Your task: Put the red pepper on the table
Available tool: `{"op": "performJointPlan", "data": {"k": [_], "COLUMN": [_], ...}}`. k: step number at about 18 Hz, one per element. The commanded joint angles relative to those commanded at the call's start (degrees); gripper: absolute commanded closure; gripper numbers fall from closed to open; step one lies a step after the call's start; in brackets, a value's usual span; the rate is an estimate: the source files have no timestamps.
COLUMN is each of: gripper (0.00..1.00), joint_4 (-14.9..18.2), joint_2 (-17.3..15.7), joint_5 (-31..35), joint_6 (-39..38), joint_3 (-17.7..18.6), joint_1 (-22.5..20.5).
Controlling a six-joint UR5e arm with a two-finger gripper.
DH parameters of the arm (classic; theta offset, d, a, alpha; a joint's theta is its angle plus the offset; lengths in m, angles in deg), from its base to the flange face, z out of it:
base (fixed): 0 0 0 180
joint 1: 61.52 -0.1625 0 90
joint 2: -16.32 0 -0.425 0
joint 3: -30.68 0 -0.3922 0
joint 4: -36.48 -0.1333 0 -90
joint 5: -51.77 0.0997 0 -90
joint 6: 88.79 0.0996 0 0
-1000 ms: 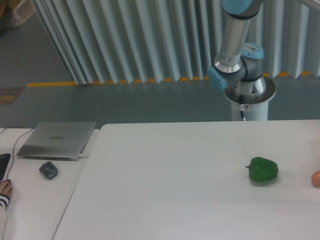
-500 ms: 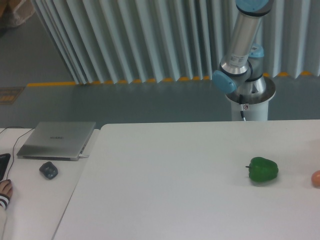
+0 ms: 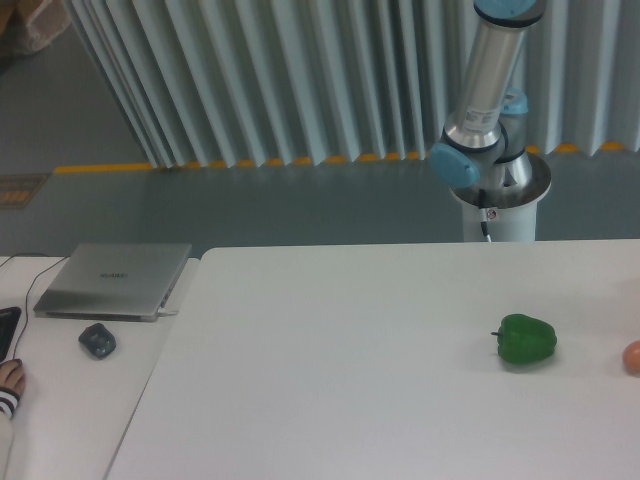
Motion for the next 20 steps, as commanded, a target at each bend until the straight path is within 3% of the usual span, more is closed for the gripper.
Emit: {"op": "performJointPlan", "data": {"k": [7, 14, 20], "gripper": [0.00, 0.00, 0.00], "joint_4": [-0.97, -0.62, -0.44], "joint_2": [2.90, 2.03, 1.67], "joint_5": [1.57, 3.33, 7.20], "joint_6": [-0.44, -7.10, -6.69], "joint_3": [0.96, 2.02, 2.90], "joint_1": [-0.18, 2.63, 1.85]}}
